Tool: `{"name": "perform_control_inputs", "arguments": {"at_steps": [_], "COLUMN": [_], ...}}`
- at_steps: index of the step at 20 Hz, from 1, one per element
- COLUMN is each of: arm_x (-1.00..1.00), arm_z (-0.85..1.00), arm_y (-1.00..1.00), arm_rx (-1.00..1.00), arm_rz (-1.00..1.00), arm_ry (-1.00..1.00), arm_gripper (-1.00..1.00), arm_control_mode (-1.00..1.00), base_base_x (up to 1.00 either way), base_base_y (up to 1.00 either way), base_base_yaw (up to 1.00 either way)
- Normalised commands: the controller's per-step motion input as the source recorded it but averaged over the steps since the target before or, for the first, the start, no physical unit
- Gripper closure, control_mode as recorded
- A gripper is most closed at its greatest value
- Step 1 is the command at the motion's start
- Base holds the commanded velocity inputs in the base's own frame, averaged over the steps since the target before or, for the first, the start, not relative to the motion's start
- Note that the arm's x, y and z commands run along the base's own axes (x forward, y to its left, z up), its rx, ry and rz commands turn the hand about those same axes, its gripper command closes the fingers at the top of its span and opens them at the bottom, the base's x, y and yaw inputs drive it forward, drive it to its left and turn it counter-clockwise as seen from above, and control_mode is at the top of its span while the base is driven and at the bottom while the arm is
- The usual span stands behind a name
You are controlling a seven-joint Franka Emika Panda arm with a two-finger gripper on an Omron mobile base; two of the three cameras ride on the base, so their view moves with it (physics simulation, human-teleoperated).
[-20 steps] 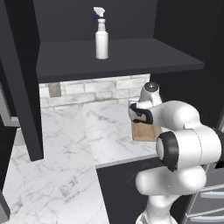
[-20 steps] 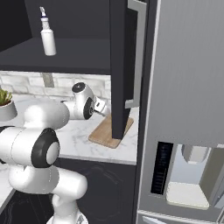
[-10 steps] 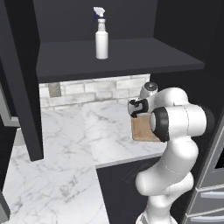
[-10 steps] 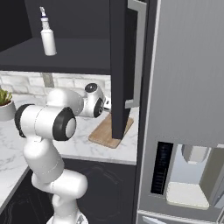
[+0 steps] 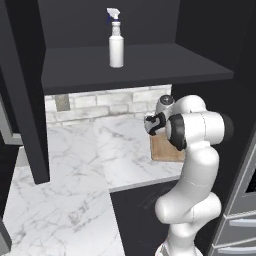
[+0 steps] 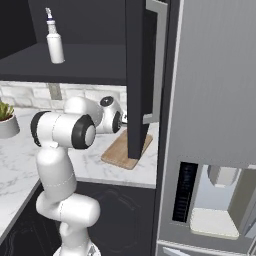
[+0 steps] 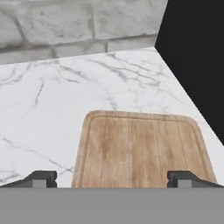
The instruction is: Move the cutting board and knife to the sink. Then move spray from the cabinet to the counter.
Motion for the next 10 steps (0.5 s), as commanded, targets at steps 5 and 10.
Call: {"name": "perform_control_inputs", "arguments": {"at_steps": [5,10], "arm_x": [0.04,0.4], "arm_z": [0.0,-0.09], "arm_y": [0.0,0.0], "arm_rx": [0.0,0.0], "arm_rz": [0.0,0.0], "arm_ry": [0.0,0.01], "arm_gripper": [-1.0,-1.0], "arm_control_mode": [-1.0,-1.0], "base_base_x": [0.0,0.0], "base_base_y": [0.0,0.0], "base_base_yaw": [0.0,0.0]}}
